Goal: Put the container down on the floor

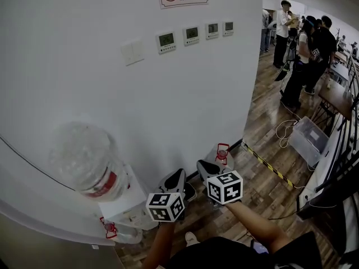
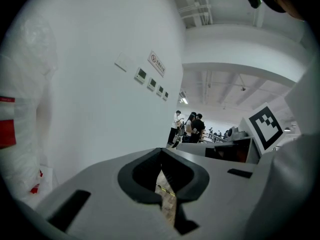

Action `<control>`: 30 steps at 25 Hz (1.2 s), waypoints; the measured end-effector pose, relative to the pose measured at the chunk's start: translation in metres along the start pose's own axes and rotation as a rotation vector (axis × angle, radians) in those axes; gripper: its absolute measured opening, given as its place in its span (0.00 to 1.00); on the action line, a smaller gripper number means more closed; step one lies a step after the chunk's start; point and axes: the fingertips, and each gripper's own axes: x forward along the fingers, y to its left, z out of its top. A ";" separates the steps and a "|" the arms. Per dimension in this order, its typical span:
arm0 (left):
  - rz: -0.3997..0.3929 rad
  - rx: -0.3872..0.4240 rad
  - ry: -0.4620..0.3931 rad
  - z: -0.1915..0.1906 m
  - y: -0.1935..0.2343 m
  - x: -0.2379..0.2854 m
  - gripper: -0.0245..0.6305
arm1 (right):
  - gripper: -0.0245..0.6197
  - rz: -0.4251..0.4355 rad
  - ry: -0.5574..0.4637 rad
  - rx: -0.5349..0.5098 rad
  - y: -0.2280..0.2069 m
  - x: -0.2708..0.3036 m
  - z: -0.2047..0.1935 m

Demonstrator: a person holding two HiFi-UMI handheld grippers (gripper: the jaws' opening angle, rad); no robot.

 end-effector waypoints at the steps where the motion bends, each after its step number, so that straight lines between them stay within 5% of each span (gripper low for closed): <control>1: 0.002 0.005 -0.001 -0.001 -0.008 -0.002 0.06 | 0.09 0.004 -0.001 0.009 -0.002 -0.007 -0.002; 14: 0.069 0.027 -0.037 -0.016 -0.078 -0.033 0.06 | 0.09 0.064 -0.007 0.010 -0.008 -0.077 -0.018; 30: 0.035 0.056 -0.035 -0.024 -0.127 -0.039 0.06 | 0.09 0.097 -0.052 0.056 -0.013 -0.119 -0.014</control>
